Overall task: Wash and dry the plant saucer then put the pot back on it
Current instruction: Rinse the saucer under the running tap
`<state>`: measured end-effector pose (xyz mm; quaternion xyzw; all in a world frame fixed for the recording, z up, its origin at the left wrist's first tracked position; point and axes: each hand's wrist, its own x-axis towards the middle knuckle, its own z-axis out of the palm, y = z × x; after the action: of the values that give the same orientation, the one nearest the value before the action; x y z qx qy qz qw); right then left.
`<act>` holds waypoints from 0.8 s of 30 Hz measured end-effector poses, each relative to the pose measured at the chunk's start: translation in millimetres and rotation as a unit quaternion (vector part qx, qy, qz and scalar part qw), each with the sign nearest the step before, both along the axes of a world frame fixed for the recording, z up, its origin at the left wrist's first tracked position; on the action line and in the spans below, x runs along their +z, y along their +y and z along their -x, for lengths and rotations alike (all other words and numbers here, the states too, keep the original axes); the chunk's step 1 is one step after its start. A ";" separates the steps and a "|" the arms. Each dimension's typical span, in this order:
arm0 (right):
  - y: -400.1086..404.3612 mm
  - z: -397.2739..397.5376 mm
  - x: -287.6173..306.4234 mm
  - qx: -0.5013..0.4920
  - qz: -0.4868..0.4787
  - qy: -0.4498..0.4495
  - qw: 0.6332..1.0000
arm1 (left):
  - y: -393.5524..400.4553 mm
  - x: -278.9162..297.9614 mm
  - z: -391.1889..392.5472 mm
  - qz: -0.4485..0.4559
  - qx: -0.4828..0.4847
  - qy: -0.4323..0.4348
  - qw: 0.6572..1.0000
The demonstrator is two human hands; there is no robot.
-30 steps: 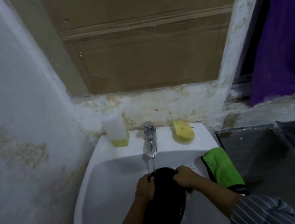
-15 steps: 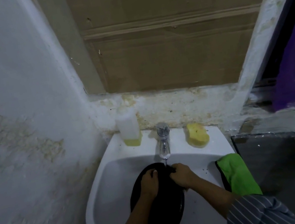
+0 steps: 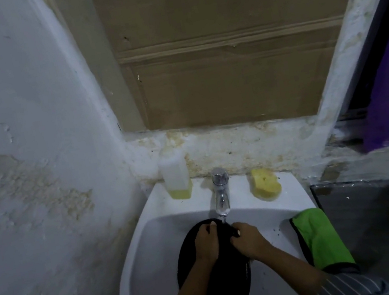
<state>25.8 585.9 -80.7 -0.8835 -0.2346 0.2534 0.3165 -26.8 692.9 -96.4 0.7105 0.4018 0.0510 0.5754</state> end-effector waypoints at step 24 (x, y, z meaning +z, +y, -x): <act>-2.3 -21.9 38.6 -0.054 -0.017 0.218 0.974 | 4.9 -7.3 2.1 -0.201 -0.030 0.219 0.954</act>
<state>47.7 583.6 -42.1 -0.8128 -0.1163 0.4189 0.3878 -28.9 697.7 -103.6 0.8172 0.4778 -0.0435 0.3195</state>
